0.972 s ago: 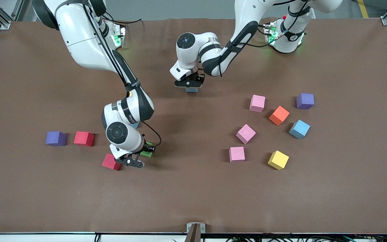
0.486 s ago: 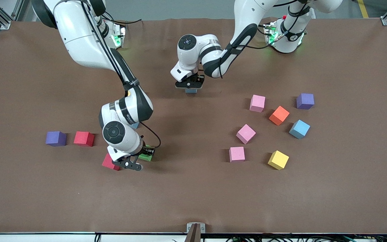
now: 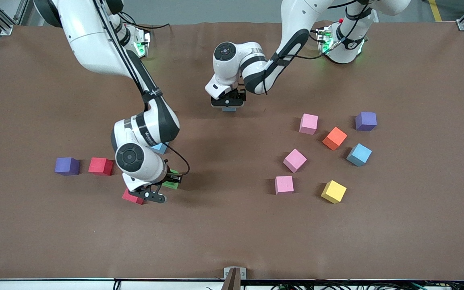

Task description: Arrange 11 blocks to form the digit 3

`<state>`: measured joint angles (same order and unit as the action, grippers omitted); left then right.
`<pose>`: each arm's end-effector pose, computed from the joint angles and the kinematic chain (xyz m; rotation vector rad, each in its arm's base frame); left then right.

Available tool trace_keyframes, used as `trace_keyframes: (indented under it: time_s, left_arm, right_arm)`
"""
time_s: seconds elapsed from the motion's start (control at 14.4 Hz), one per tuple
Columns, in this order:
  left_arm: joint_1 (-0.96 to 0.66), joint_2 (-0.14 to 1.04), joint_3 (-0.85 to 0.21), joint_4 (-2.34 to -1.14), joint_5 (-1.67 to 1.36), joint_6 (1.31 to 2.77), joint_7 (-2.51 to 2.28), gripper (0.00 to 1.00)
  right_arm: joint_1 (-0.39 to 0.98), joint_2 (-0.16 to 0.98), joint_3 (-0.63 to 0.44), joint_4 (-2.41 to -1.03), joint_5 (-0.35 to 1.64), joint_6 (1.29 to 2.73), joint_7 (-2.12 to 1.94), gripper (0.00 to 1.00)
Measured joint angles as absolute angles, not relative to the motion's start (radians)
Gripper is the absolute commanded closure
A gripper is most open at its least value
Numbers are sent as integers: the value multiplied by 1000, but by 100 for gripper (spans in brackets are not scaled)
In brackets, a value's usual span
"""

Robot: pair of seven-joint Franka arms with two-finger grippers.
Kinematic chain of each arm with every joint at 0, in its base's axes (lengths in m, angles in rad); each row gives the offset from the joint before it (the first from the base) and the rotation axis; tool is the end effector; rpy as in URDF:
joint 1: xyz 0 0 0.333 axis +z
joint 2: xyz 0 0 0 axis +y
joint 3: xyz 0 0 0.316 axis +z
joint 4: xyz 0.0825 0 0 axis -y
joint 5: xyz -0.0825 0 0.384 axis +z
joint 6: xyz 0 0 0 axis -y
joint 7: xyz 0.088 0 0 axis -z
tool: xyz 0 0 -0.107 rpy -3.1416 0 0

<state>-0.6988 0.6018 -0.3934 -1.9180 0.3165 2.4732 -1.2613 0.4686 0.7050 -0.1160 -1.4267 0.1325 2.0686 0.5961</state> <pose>0.2966 -0.5521 0.1979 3.1164 -0.0245 -0.0211 0.6660 0.2688 0.2759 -3.0999 0.4446 0.1080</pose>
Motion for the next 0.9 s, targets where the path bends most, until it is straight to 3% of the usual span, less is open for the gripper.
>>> trace_keyframes:
  time_s: [0.07, 0.56, 0.9]
  left_arm:
    - [-697, 592, -393, -1911, 322, 2473, -1261, 0]
    - [-560, 420, -392, -1891, 327, 2394, -1253, 0]
    - [-353, 470, -383, -1771, 327, 2390, -1154, 0]
  right_arm:
    - [453, 696, -116, -1427, 133, 2062, 596, 100]
    - [434, 654, -116, -1427, 135, 1995, 755, 100]
    - [445, 573, -109, -1427, 135, 1845, 1039, 100]
